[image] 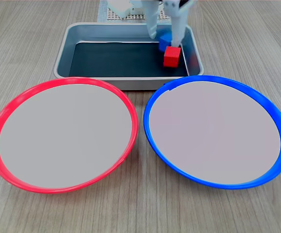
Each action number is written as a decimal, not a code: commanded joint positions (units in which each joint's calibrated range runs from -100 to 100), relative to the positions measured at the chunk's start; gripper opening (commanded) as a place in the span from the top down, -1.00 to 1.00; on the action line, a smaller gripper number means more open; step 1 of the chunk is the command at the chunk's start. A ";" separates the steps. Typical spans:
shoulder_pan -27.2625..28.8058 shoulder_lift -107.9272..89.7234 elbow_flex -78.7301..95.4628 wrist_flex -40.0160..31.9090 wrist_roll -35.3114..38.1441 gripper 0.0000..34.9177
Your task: Move two blocks from tray to matching dishes
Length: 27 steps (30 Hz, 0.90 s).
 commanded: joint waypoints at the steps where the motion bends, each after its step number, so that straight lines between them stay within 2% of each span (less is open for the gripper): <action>1: 1.53 -0.90 -4.42 2.08 0.20 -0.06; 9: 2.57 -0.90 -3.24 2.33 3.42 -0.21; 18: 2.94 -0.82 0.13 2.16 8.01 -0.07; 21: 3.13 -0.48 0.95 1.75 10.11 0.10; 23: 3.13 -0.22 0.77 1.59 10.74 0.45; 24: 2.94 -0.05 -0.32 2.25 11.18 0.85; 25: 2.85 0.03 -1.14 2.82 11.38 0.98; 27: 2.85 0.80 -6.51 5.63 11.62 0.98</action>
